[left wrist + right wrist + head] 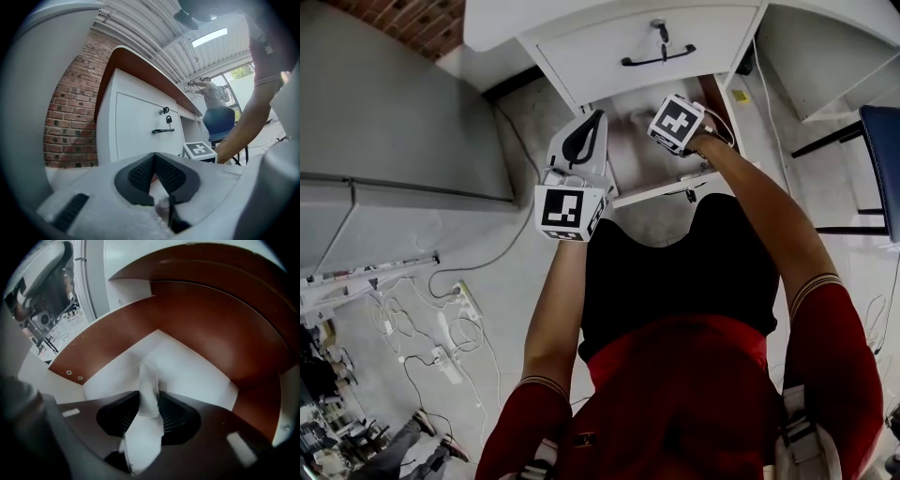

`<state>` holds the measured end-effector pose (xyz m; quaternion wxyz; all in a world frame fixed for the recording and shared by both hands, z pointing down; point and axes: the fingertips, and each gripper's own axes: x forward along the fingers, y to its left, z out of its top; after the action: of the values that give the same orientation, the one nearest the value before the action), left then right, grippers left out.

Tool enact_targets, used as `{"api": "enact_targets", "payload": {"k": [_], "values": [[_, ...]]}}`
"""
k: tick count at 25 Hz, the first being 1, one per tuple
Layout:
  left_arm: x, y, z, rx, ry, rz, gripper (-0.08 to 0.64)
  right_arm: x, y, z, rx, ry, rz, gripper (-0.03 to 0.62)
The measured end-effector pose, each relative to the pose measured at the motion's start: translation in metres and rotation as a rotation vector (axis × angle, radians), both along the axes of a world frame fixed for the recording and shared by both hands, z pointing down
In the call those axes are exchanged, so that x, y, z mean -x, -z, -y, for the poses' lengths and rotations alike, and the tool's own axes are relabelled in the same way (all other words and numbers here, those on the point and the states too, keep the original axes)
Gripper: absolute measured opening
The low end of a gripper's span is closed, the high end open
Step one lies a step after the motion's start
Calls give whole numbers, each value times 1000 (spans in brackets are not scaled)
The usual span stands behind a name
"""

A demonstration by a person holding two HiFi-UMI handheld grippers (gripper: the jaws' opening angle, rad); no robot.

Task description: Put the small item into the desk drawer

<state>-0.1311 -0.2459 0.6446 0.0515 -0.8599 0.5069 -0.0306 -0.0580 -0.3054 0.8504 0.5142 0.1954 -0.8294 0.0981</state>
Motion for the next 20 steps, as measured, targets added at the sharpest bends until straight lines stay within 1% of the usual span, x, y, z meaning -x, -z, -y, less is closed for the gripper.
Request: {"api": "enact_targets", "payload": {"k": [2,5,8,10,14,20], "values": [[1,-3,2,-2,-1,-6,6,3,-2,-2,11,7,22,153],[4,-6,4,-4,2,-20,6,-2,-6,4,-21,19,-5,174],[4,-5,4,-11,0,-23,6,-1,-7,3,-17,31,7,196],[4,-4,4,-13,-2,-18,6,2,-2,-1,-14,43,30,209],[5,-5,6,-10,-6,-22,5,11,12,-8,-22,94,91,215],[-3,-10,9,4,-26,-27,6,21,41,-17,-67,138,174,209]]}}
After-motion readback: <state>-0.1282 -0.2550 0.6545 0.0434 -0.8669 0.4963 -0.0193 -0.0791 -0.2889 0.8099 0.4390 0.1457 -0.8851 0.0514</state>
